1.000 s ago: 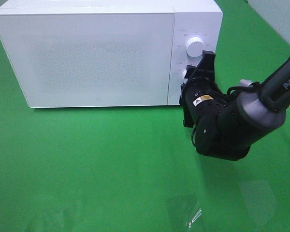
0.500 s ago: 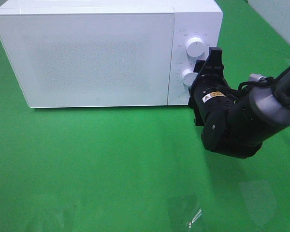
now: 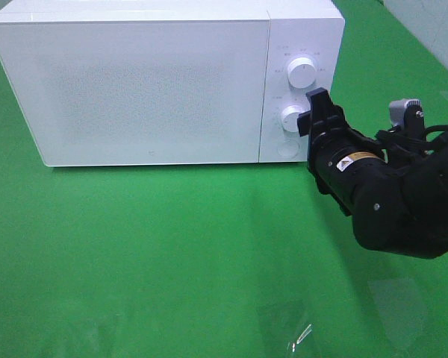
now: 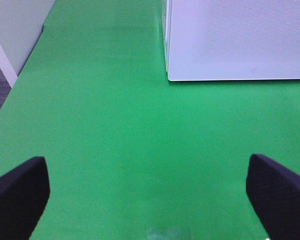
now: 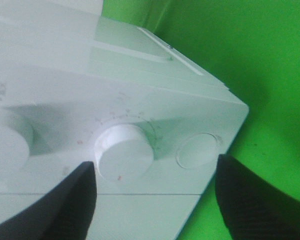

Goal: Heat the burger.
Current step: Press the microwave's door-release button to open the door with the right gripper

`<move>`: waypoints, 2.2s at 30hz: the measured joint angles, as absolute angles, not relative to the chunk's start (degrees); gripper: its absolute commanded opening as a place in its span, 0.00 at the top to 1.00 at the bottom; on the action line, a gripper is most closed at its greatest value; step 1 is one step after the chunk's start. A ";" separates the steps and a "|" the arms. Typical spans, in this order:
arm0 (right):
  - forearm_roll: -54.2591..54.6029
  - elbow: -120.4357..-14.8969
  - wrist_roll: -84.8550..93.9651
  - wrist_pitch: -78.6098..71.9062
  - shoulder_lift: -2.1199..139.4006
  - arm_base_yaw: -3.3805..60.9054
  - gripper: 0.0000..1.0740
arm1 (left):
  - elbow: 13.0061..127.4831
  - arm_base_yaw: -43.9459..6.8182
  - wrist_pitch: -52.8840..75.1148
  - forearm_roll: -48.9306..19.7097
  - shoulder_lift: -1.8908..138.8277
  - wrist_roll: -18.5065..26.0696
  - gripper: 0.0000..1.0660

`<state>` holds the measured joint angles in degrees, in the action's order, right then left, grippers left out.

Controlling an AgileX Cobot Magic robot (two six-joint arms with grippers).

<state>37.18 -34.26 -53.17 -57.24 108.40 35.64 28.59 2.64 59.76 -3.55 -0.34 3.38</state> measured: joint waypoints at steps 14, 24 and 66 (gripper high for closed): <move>26.13 -32.20 -14.61 -28.71 92.02 29.79 0.38 | 28.59 2.64 59.76 -3.55 -0.34 3.38 0.06; 9.45 -35.18 -7.56 -0.34 80.90 24.01 0.38 | 28.59 2.64 59.76 -3.55 -0.34 3.38 0.06; -3.27 -31.68 -7.22 51.34 29.74 20.23 0.29 | 28.59 2.64 59.76 -3.55 -0.34 3.38 0.06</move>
<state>-3.27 -31.68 -7.22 51.34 29.74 20.23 28.59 2.64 59.76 -3.55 -0.34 3.38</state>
